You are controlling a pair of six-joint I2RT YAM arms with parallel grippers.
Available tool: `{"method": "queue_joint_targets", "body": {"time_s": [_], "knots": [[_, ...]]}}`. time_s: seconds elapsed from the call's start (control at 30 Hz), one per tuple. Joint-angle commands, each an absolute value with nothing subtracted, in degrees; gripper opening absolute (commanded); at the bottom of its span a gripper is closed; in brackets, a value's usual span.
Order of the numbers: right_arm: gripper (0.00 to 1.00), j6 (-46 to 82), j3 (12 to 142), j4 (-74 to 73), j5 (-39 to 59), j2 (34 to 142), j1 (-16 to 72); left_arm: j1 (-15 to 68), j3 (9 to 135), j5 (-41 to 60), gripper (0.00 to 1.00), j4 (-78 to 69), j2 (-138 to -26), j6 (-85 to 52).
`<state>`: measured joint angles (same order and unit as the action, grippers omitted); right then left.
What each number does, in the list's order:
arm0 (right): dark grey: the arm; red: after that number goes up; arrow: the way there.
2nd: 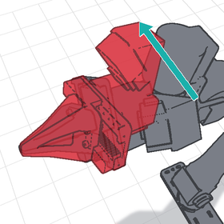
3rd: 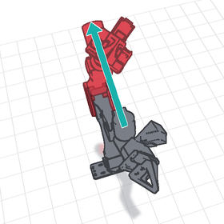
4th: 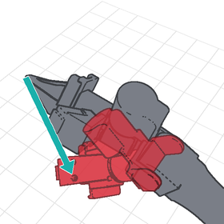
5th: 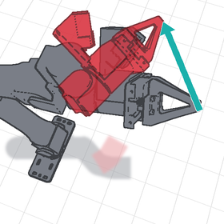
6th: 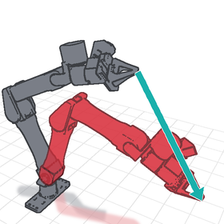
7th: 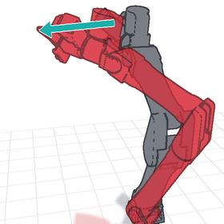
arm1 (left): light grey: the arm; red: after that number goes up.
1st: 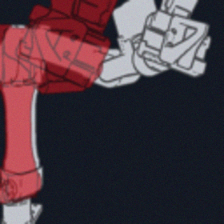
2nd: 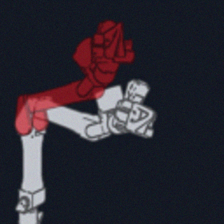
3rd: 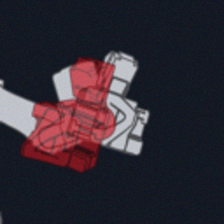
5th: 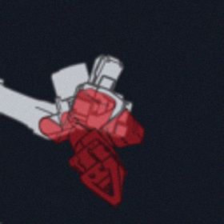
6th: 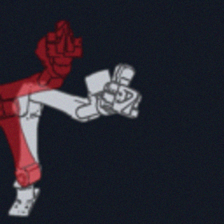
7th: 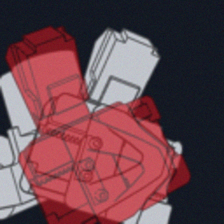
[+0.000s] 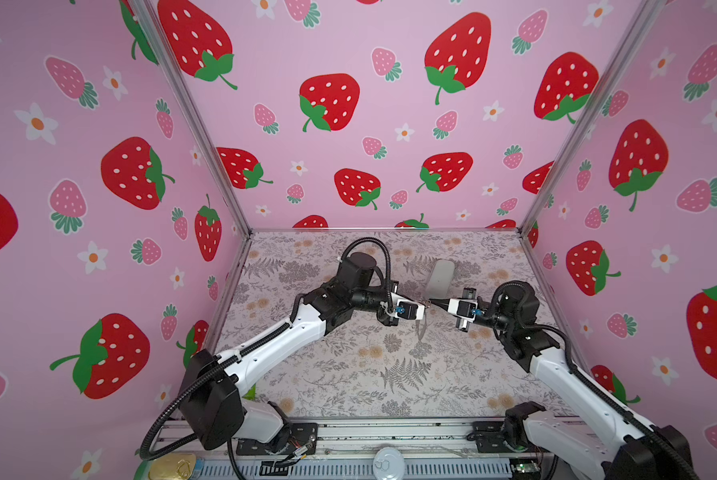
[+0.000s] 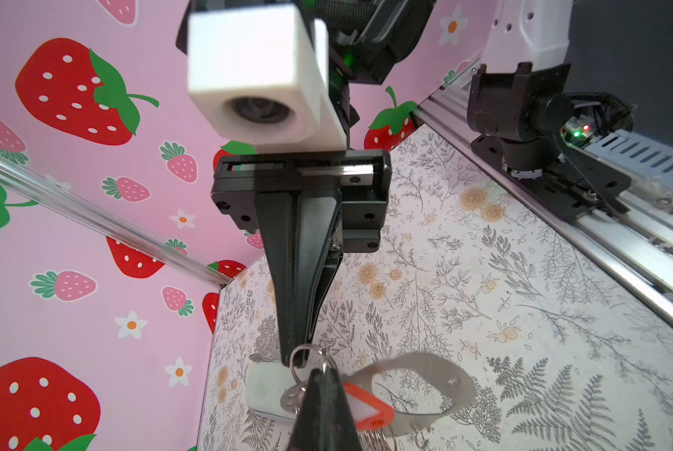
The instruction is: Put the keys on the keyring
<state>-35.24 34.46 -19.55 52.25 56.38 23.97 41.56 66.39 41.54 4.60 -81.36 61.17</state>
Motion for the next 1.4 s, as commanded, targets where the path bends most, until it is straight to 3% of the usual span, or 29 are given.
{"method": "queue_joint_targets", "body": {"time_s": [0.0,0.63,0.7,0.8,1.07,1.37], "knots": [[0.0,-36.69,35.81,-19.86,52.76,55.13,24.35,42.18,69.08,38.56,0.0,4.96,-81.9,62.95],[0.0,-35.31,34.51,-22.06,52.7,55.04,24.35,42.47,69.43,37.71,0.0,1.73,-82.35,58.6],[0.0,-33.0,33.35,-24.45,52.39,54.48,23.96,42.38,69.43,37.66,0.0,1.35,-82.61,58.24],[0.09,-28.55,31.55,-28.48,51.94,53.17,23.15,42.28,69.08,37.49,0.0,-0.11,-82.7,57.0],[0.2,-13.97,30.88,-31.14,53.17,50.17,22.33,42.19,69.09,35.88,0.0,-3.26,-83.47,54.22],[0.2,-2.66,28.39,-32.87,51.83,49.59,22.3,42.29,69.3,35.13,0.0,-5.44,-83.7,53.33]]}}
